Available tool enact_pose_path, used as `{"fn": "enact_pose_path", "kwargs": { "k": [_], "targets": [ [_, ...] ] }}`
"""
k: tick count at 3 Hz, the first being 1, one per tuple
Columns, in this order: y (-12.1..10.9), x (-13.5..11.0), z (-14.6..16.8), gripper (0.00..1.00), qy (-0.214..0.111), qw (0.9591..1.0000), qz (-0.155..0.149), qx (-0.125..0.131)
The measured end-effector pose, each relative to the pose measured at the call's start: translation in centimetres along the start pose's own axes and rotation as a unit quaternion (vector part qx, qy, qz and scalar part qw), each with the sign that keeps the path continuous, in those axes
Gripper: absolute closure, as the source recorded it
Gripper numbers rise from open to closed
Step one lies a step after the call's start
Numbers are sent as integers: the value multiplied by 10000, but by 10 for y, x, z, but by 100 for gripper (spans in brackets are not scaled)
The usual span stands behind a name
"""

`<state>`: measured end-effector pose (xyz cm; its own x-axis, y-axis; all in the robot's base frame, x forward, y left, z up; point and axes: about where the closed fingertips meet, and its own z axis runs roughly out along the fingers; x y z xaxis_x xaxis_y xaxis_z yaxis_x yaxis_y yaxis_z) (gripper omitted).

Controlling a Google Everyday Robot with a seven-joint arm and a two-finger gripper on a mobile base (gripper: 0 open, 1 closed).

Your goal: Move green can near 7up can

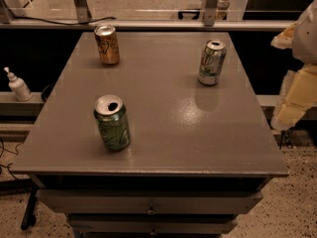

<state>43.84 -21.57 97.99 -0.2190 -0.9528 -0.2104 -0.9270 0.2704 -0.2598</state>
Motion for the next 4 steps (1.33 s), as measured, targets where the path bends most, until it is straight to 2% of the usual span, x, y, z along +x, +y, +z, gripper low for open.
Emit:
{"fn": "enact_pose_path", "kwargs": {
  "k": [1,2,3,4],
  "targets": [
    [0,0,0,0,0,10000,0,1],
    [4,-4,11,0,-390,9991,94,-146],
    [25,-26,36,0,-1151,9925,200,-361],
    [45,-50,76,0,-2036,9766,326,-609]
  ]
}}
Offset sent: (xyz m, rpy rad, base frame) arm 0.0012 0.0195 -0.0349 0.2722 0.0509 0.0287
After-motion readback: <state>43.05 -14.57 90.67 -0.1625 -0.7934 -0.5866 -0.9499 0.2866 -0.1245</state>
